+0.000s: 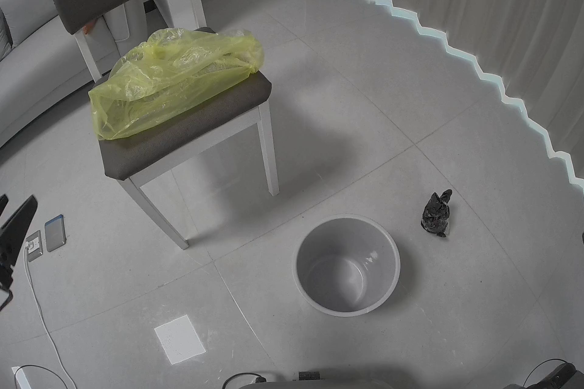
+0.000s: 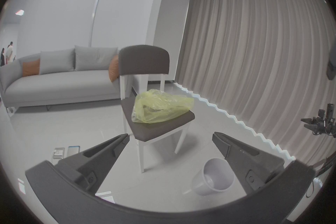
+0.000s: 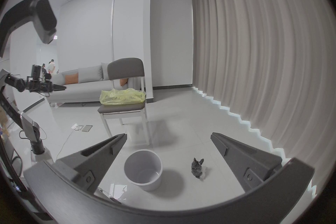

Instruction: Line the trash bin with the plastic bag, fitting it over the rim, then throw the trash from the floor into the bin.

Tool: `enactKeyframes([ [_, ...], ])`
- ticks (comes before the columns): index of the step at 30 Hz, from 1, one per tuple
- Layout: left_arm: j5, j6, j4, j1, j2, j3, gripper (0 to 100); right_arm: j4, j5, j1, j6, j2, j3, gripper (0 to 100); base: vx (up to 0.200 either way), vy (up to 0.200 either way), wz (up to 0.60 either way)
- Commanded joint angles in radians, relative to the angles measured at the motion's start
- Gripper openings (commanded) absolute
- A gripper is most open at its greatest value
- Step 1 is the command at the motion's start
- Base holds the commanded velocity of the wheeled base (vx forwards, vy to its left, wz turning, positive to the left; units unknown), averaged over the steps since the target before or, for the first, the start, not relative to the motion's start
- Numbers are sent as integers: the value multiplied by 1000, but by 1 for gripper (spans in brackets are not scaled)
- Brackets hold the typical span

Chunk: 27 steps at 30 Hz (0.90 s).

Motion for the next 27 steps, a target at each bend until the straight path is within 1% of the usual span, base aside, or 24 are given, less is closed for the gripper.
enactKeyframes([
  [1, -105, -26, -61, -20, 288, -129, 100, -34, 65, 15, -15, 315, -154, 100, 0, 0, 0],
  [3, -134, -20, -59, 0, 343, -140, 100, -58, 63, 15, -15, 363, -167, 100, 0, 0, 0],
  [5, -126, 0, -62, 46, 417, -155, 100, -81, 56, 15, -18, 427, -188, 100, 0, 0, 0],
  [7, -106, 60, -61, 96, 475, -181, 100, -81, 46, 15, -24, 464, -208, 100, 0, 0, 0],
  [8, -91, 93, -61, 125, 507, -194, 100, -75, 37, 17, -26, 478, -222, 100, 0, 0, 0],
  [10, -31, 170, -64, 193, 584, -224, 100, -75, 6, 35, -26, 515, -249, 100, 0, 0, 0],
  [11, 2, 198, -64, 214, 610, -235, 100, -77, -7, 47, -24, 530, -259, 100, 0, 0, 0],
  [12, 2, 198, -64, 214, 610, -235, 100, -77, -7, 47, -24, 530, -259, 100, 0, 0, 0],
  [13, 65, 222, -72, 230, 668, -258, 100, -83, -35, 72, -17, 568, -282, 100, 0, 0, 0],
  [15, 82, 216, -105, 233, 713, -276, 100, -86, -49, 83, -17, 596, -292, 100, 0, 0, 0],
  [19, 79, 176, -208, 225, 786, -306, 100, -92, -47, 112, -17, 614, -298, 100, 0, 0, 0],
  [20, 79, 176, -208, 225, 786, -306, 100, -92, -47, 112, -17, 614, -298, 100, 0, 0, 0],
  [21, 81, 171, -234, 214, 825, -329, 100, -104, -47, 126, -15, 616, -302, 100, 0, 0, 0],
  [27, 93, 170, -239, 173, 944, -437, 100, -132, -52, 138, -18, 621, -317, 100, 0, 0, 0],
])
